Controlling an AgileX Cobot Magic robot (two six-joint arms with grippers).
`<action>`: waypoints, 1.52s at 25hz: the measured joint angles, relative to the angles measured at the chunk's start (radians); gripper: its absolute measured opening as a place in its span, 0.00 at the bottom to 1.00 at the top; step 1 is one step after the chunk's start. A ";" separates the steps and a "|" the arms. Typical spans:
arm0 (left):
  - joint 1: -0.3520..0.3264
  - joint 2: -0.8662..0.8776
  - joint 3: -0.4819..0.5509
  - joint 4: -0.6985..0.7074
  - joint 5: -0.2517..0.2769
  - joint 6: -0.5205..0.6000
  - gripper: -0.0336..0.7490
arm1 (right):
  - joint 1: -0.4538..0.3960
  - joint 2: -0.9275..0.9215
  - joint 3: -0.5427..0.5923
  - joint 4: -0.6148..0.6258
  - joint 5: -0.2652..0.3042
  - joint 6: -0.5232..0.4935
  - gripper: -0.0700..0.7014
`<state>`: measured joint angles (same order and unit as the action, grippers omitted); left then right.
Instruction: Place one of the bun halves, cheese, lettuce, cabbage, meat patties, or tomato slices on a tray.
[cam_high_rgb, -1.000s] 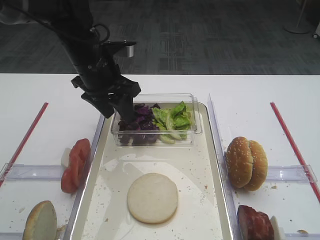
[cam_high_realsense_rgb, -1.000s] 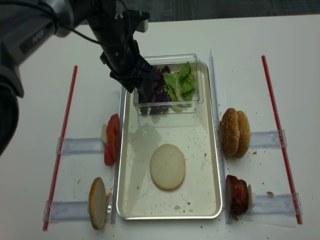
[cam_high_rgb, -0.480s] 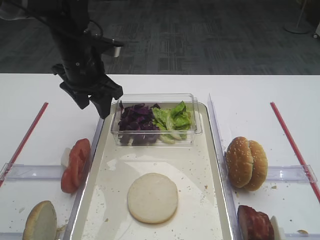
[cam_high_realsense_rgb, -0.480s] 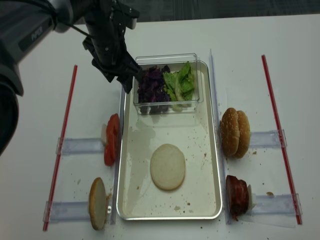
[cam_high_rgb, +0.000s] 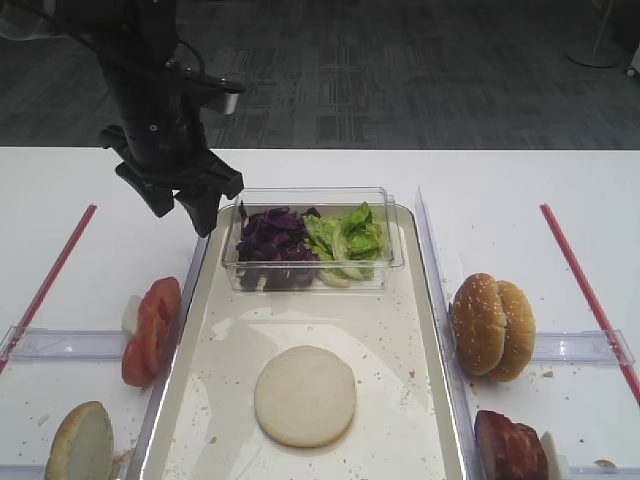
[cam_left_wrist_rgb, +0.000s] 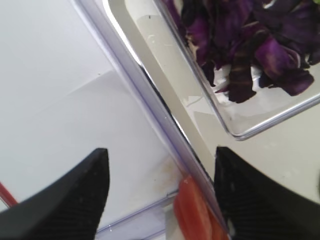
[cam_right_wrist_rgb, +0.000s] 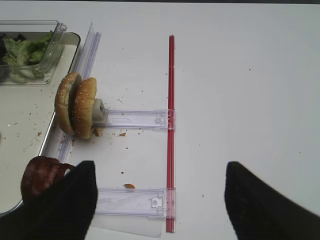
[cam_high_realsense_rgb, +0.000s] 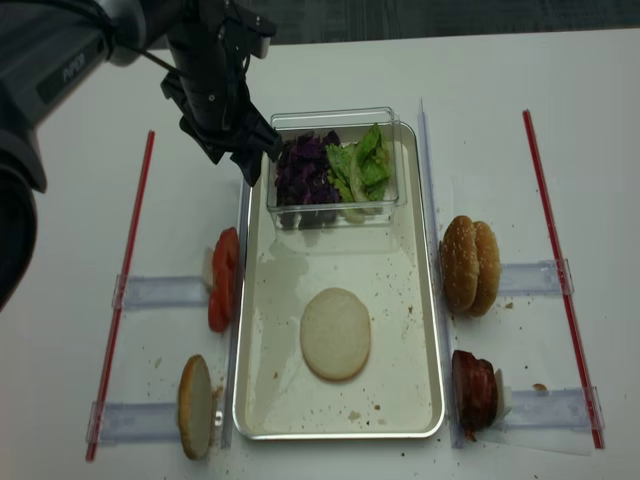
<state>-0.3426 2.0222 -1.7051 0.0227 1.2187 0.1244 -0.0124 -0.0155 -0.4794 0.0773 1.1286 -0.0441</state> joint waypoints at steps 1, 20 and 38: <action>0.007 0.000 0.000 0.002 0.000 -0.007 0.58 | 0.000 0.000 0.000 0.000 0.000 0.000 0.81; 0.267 0.008 0.000 0.000 0.002 -0.044 0.58 | 0.000 0.000 0.000 0.000 0.000 0.000 0.81; 0.269 0.008 0.000 -0.077 0.002 -0.025 0.72 | 0.000 0.000 0.000 0.000 0.000 0.000 0.81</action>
<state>-0.0741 2.0300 -1.7051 -0.0539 1.2206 0.0991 -0.0124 -0.0155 -0.4794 0.0773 1.1286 -0.0441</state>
